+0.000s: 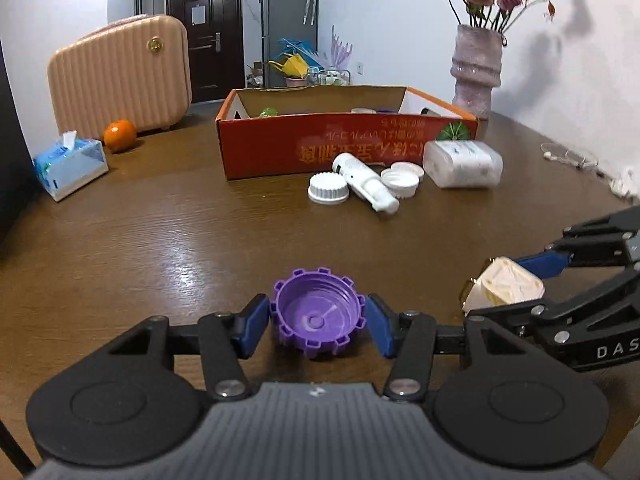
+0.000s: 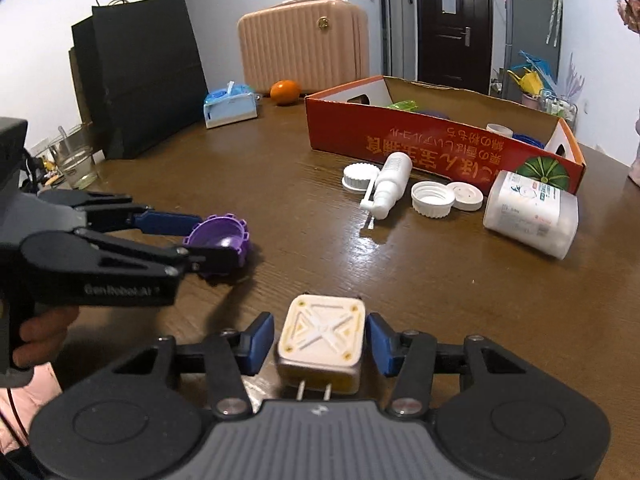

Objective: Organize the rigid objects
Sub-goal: 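Grasp the purple cap with the left gripper while the right gripper grasps the white plug adapter, then carry the purple cap and plug adapter into the box and release both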

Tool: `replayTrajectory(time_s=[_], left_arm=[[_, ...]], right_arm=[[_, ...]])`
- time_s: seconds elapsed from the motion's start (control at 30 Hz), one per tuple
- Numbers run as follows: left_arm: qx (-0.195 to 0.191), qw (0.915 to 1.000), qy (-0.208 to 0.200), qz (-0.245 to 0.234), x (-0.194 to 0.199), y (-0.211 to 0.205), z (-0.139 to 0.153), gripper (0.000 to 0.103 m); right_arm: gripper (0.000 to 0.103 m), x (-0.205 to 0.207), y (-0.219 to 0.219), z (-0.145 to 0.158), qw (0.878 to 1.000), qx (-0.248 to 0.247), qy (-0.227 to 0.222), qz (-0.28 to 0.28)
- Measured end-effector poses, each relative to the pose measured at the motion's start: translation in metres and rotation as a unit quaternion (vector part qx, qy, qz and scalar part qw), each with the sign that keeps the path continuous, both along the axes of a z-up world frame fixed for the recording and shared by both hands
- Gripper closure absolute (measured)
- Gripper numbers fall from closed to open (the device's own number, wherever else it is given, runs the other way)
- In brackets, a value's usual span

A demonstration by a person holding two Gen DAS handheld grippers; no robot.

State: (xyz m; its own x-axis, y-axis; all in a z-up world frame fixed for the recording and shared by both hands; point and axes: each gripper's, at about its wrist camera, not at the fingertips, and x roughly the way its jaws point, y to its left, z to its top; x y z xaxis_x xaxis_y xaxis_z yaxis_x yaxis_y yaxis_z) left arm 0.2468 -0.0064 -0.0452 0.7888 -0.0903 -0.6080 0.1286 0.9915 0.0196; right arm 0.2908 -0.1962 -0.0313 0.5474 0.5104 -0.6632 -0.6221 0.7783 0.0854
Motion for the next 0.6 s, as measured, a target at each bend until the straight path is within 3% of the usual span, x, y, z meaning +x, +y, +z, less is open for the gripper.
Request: replayTrajectory(time_s=[0.23, 0.27, 0.4, 0.5, 0.6], left_arm=[[0.007, 0.9999, 0.001, 0.009, 0.002, -0.005, -0.005, 0.041], [0.005, 0.9999, -0.002, 0.01, 0.003, -0.005, -0.006, 0.041], [0.004, 0.9999, -0.008, 0.007, 0.003, -0.004, -0.006, 0.048], [-0.006, 0.9996, -0.026, 0.002, 0.007, 0.0, 0.005, 0.048], [-0.041, 0.9979, -0.048, -0.018, 0.029, 0.011, 0.031, 0.048]], right_arm=[[0.056, -0.01, -0.001, -0.003, 0.998, 0.014, -0.009, -0.053], [0.064, -0.011, 0.0, -0.004, 0.998, 0.012, -0.012, -0.058], [0.065, -0.014, 0.005, -0.006, 0.998, 0.015, -0.018, -0.062], [0.065, -0.011, 0.0, -0.003, 0.997, 0.03, -0.019, -0.073], [0.065, 0.0, -0.007, 0.004, 0.996, 0.049, -0.016, -0.071]])
